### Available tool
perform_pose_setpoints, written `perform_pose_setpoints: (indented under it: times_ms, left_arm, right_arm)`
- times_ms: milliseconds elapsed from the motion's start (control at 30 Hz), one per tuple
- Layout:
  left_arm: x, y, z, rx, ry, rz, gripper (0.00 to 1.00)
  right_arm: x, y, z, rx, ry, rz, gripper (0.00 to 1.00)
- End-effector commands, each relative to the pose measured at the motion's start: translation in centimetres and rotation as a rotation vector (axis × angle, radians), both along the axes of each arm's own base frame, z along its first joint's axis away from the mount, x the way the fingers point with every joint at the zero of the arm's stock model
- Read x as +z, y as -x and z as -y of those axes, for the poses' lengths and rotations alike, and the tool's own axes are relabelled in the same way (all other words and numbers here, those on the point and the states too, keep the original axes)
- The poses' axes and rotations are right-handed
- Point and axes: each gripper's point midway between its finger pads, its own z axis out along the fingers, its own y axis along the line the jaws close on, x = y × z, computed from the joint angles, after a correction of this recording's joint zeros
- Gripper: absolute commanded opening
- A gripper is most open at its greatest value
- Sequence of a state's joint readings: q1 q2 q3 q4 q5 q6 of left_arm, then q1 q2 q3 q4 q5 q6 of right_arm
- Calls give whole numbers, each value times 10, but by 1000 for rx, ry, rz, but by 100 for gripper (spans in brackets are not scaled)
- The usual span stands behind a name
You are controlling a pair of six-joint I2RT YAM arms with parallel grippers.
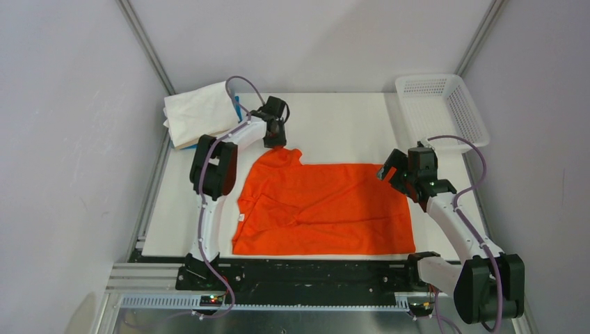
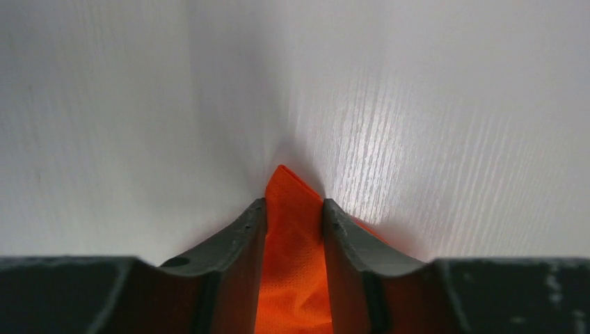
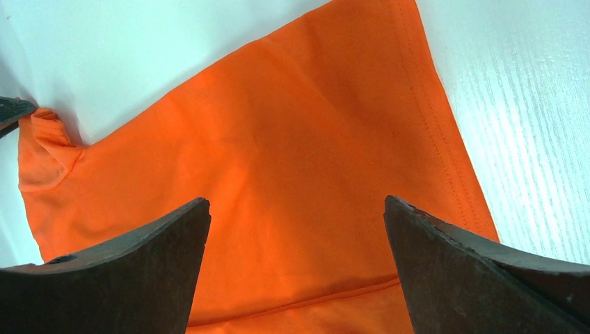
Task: Fold and stack the t-shirts
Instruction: Grab the side of the flattened tshirt furthest away from the robot with both arms
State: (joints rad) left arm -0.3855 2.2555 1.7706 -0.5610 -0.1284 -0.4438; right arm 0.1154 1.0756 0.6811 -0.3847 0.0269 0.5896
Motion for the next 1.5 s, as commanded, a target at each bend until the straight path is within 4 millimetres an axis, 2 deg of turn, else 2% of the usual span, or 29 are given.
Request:
perform_pose_setpoints:
  times_ms: [0,167,367,467,500,533,700,767,833,933,967,1000,1033,1133,1333,1467]
  left_arm:
    - [-1,15,-5,4,-61,-55,35]
    - [2,11,-8,1,-96,-49,18]
    - [6,3,-15,6,-140,-28,1]
    - [8,-1,-19,16,-143,-19,0]
    - [10,-2,-22,23,-150,-13,0]
    - [10,-2,-26,32,-157,-13,0]
    - [24,-4,-55,82,-212,15,0]
    - [23,-5,-68,101,-220,9,0]
    - [23,-6,-75,113,-215,5,0]
    - [22,-7,-79,116,-206,-1,0]
    - [23,-8,-80,118,-205,1,0]
    - [22,-8,-80,115,-206,1,0]
    - [24,-10,-79,113,-205,6,0]
    - [26,-11,-78,107,-200,10,0]
    - [31,-13,-77,103,-197,20,0]
    - [36,-14,-75,102,-182,30,0]
  right_arm:
    - [17,-11,0,14,5,49,99]
    - [17,-14,6,-3,35,60,100]
    - [26,-35,39,-129,182,94,100]
    - [24,-54,49,-170,242,58,99]
    - [30,-63,51,-183,257,62,99]
    - [16,-66,52,-180,275,8,99]
    - [0,-102,38,-162,349,-48,99]
    - [-11,-114,33,-160,355,-84,99]
    - [-14,-125,31,-169,363,-103,99]
    - [-26,-131,34,-197,402,-160,99]
    - [-31,-137,33,-200,409,-174,99]
    - [-27,-145,33,-205,410,-164,99]
    - [-36,-146,33,-198,417,-189,99]
    - [-41,-163,29,-198,419,-204,98]
    - [-54,-176,26,-194,445,-279,90]
    - [-69,-168,23,-187,450,-348,84]
